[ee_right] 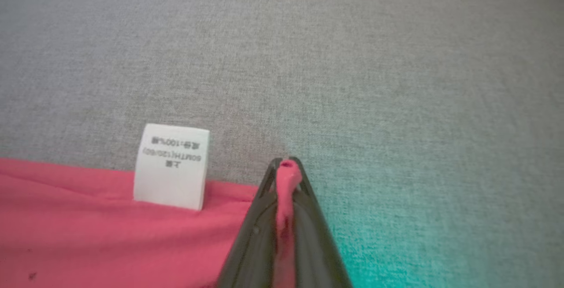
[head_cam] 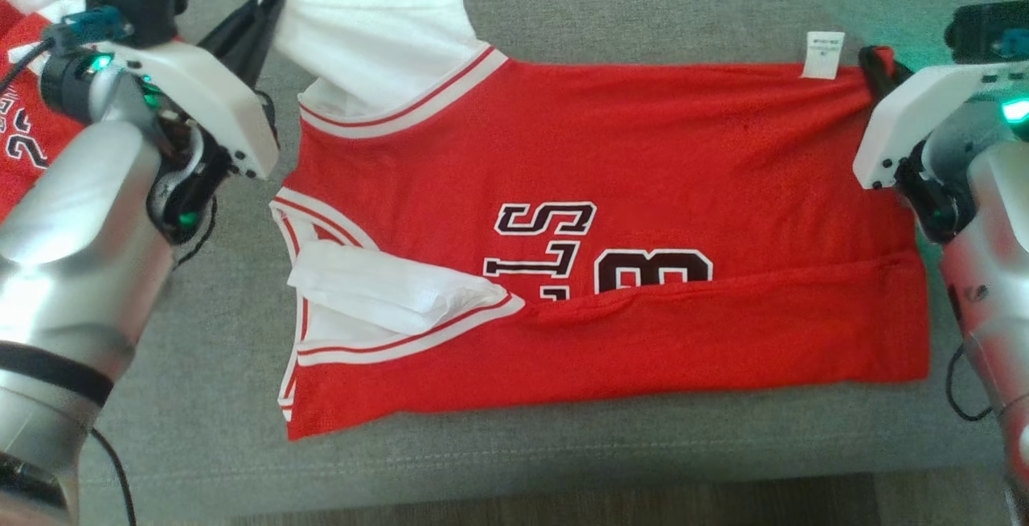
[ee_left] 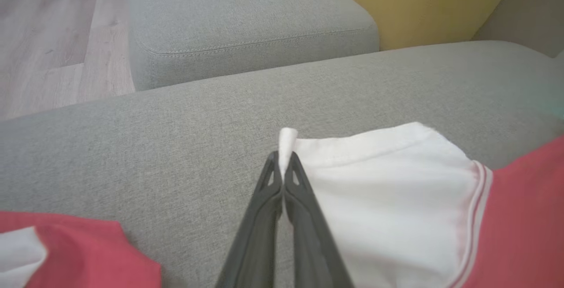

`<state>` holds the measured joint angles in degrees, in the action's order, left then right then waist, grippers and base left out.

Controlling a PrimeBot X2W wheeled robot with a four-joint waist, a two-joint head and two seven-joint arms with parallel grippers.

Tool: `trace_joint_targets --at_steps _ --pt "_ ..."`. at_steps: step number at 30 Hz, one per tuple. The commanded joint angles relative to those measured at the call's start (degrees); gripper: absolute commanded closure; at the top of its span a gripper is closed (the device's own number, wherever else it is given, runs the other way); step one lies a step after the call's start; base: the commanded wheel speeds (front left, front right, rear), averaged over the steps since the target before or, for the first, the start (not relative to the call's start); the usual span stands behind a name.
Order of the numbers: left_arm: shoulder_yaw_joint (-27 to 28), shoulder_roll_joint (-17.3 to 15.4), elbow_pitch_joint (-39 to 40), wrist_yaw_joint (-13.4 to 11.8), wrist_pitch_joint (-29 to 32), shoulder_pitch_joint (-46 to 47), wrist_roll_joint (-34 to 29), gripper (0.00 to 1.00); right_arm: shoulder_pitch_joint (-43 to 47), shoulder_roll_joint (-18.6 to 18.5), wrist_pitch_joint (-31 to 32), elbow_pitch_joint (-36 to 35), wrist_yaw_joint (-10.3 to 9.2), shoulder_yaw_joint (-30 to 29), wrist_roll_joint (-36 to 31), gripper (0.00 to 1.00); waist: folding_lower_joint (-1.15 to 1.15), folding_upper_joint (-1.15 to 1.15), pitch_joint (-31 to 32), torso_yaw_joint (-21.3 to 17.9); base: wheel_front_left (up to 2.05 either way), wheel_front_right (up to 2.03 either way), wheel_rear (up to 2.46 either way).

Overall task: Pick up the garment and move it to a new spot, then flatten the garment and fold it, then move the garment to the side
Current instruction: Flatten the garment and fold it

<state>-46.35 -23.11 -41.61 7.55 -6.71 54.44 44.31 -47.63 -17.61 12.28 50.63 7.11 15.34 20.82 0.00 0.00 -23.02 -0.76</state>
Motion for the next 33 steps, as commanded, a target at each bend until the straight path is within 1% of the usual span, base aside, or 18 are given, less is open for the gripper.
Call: trace_joint_targets --at_steps 1,7,14,17,21,26,30,33 --pt "2.83 -2.54 0.37 -0.29 -0.86 4.02 0.64 1.00 -0.82 -0.24 -1.92 -0.61 0.37 -0.16 0.41 1.00 0.00 0.00 -0.16 0.00 0.00 0.00 0.00" --pt "3.87 -2.09 -1.90 -0.82 -2.76 6.69 0.73 1.00 -3.83 0.57 -9.53 1.67 0.37 -2.87 -1.11 1.00 0.00 0.00 -1.00 -0.20 0.00 0.00 0.00" --pt "5.29 -0.75 -6.17 -1.85 -6.16 11.65 -0.18 1.00 -8.97 1.83 -17.55 5.67 0.37 -6.56 -4.02 1.00 0.00 0.00 -1.79 -0.61 0.00 0.00 0.00" --pt "5.49 0.10 -7.34 -1.63 -7.18 12.87 -0.65 1.00 -10.58 3.06 -20.36 7.13 0.37 -7.13 -5.11 1.00 0.00 0.00 -1.81 -0.77 0.00 0.00 0.00" --pt "3.61 0.41 -7.60 -0.91 -7.72 12.25 -2.21 1.00 -10.47 3.71 -23.47 8.25 0.37 -6.35 -6.06 1.00 0.00 0.00 -1.04 -0.73 0.00 0.00 0.00" --pt "0.46 -1.45 -5.33 -0.35 -8.02 8.56 -4.09 1.00 -6.97 3.24 -25.23 8.66 0.37 -5.25 -4.33 1.00 0.00 0.00 1.60 -0.20 0.00 0.00 0.00" --pt "-0.51 -3.85 -2.16 -0.21 -8.11 3.68 -3.39 1.00 -2.91 2.58 -25.36 8.31 0.37 -3.36 -1.43 1.00 0.00 0.00 4.40 0.16 0.00 0.00 0.00" --pt "-1.46 -5.62 1.04 -0.16 -7.53 -0.64 -2.38 1.00 0.30 1.88 -24.29 7.73 0.37 -1.29 0.94 1.00 0.00 0.00 6.82 0.69 0.00 0.00 0.00"
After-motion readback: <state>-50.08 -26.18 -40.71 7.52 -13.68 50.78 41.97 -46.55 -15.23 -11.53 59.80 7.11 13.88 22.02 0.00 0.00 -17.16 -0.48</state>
